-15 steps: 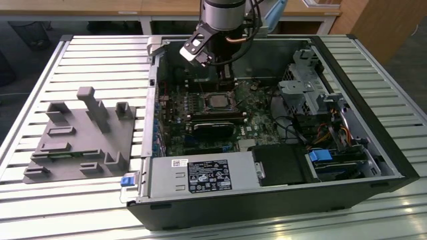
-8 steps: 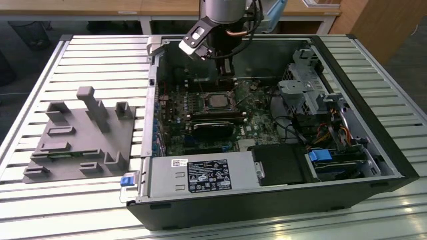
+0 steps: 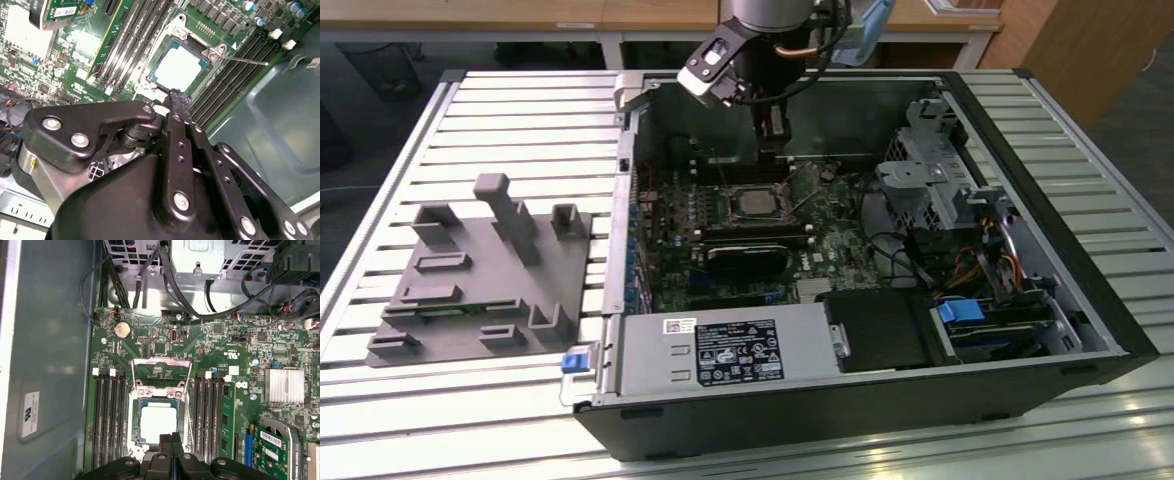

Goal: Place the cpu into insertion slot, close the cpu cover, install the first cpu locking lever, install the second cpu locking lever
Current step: 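Close the cpu cover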

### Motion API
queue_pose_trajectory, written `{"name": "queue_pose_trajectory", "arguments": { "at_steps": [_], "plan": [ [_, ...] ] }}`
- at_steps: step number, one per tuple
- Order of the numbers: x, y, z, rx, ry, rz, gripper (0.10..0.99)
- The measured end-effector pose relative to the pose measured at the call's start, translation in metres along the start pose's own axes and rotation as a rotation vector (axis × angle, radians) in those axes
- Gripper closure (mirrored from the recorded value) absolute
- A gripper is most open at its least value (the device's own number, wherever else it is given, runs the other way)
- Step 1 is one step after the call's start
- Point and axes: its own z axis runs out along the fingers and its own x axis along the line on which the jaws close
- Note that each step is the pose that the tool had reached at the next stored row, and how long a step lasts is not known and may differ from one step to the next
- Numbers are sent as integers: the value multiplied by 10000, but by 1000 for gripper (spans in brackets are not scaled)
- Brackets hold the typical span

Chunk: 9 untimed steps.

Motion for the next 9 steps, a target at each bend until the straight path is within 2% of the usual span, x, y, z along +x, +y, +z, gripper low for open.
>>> {"name": "queue_pose_trajectory", "arguments": {
  "at_steps": [5, 9],
  "plan": [
    [-44, -1, -6, 2, 27, 1, 980],
    [-90, 5, -5, 15, 135, 8, 980]
  ]
}}
